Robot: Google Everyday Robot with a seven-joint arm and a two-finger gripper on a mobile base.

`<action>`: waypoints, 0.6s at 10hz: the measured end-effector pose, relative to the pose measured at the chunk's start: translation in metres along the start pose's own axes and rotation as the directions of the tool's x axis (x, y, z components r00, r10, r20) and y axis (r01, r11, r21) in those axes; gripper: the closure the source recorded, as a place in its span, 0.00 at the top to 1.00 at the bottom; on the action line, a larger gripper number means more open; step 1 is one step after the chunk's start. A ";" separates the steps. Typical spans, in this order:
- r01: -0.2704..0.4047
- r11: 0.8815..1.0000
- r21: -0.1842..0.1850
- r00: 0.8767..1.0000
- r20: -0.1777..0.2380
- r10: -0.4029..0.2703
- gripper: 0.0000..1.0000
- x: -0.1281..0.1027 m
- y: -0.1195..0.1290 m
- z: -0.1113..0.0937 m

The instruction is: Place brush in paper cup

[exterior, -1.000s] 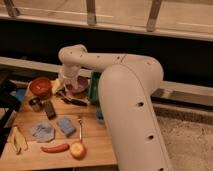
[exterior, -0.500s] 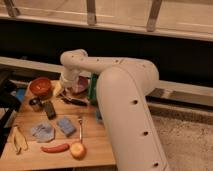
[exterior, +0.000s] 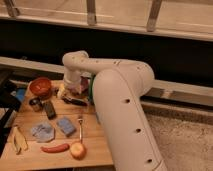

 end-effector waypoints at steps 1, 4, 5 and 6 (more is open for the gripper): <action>-0.010 1.000 -0.002 1.000 -0.011 0.010 0.78 0.003 -0.005 0.004; -0.032 0.999 -0.013 0.998 -0.051 0.031 0.78 0.010 -0.012 0.024; -0.036 0.999 -0.011 0.998 -0.057 0.035 0.78 0.010 -0.016 0.028; -0.033 0.999 -0.007 0.997 -0.065 0.033 0.78 0.009 -0.016 0.033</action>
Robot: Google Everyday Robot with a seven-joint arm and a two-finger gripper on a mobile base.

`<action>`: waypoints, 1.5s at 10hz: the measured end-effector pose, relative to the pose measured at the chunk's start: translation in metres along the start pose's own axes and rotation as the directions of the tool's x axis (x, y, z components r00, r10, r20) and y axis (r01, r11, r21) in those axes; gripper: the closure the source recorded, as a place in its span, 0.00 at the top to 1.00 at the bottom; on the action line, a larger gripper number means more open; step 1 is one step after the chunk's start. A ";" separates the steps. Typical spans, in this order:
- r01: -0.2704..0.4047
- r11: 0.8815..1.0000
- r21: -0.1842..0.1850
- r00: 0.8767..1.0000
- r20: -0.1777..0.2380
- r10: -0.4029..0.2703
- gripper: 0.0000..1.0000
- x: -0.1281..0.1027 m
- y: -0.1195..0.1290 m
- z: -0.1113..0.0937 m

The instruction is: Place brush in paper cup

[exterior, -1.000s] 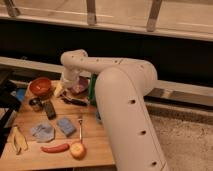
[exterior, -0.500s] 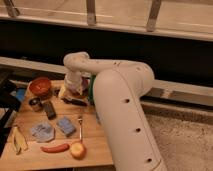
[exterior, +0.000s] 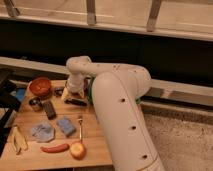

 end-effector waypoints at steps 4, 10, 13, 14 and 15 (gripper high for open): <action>0.003 1.000 -0.007 1.000 -0.020 -0.003 0.78 -0.006 -0.004 0.023; 0.002 0.999 -0.055 0.999 -0.054 -0.005 0.74 -0.006 0.002 0.041; 0.001 0.999 -0.049 0.999 -0.051 -0.003 0.44 -0.006 -0.003 0.036; 0.000 0.999 -0.050 0.999 -0.053 -0.003 0.35 -0.005 -0.002 0.037; 0.002 0.999 -0.051 0.998 -0.056 -0.005 0.24 -0.005 -0.001 0.038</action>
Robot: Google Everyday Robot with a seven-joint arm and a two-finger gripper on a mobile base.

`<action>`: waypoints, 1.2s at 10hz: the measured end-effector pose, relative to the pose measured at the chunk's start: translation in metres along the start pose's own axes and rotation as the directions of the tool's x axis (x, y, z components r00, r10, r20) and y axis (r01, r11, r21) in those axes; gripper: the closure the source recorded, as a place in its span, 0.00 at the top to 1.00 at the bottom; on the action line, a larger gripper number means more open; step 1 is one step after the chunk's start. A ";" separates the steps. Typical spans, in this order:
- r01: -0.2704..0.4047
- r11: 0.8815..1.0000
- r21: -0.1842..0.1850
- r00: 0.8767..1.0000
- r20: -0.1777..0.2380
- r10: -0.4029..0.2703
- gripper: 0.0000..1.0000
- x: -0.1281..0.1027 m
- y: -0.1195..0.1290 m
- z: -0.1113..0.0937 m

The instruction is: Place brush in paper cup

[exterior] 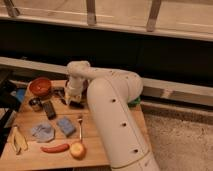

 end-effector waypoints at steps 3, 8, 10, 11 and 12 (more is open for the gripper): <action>0.035 0.999 0.010 0.999 -0.011 -0.035 0.01 0.002 0.005 0.013; 0.051 0.999 0.005 0.999 -0.010 -0.051 0.00 0.002 0.013 0.010; 0.087 0.996 0.003 0.996 0.014 -0.087 0.00 -0.003 0.026 -0.009; 0.107 0.994 0.001 0.994 0.026 -0.107 0.00 -0.005 0.035 -0.019; 0.137 0.991 -0.004 0.989 0.049 -0.137 0.00 -0.007 0.049 -0.036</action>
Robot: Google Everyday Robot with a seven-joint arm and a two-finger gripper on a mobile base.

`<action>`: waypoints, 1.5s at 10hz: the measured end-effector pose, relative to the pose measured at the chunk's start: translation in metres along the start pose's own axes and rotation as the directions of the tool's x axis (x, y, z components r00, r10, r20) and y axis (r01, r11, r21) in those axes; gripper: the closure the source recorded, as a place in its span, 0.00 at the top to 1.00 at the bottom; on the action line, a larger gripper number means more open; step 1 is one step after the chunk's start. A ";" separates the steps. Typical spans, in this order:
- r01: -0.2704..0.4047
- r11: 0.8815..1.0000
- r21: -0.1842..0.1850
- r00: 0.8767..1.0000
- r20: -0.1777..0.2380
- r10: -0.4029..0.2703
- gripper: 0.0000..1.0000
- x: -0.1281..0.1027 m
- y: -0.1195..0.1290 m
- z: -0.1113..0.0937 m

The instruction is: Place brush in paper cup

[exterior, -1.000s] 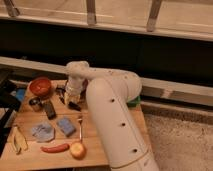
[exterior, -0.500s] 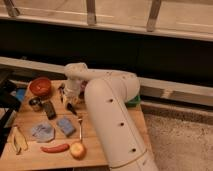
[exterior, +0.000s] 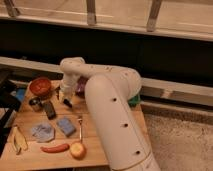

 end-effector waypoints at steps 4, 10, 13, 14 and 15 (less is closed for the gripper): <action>0.067 0.998 -0.017 0.990 0.126 -0.064 0.00 -0.015 0.030 -0.059; -0.015 0.995 -0.098 0.946 0.321 0.045 0.00 -0.022 -0.023 -0.131; -0.061 0.969 -0.238 0.915 0.375 0.150 0.00 -0.011 -0.064 -0.156; -0.067 0.957 -0.283 0.905 0.387 0.178 0.00 -0.005 -0.076 -0.165; -0.073 0.951 -0.302 0.900 0.392 0.193 0.00 -0.001 -0.081 -0.170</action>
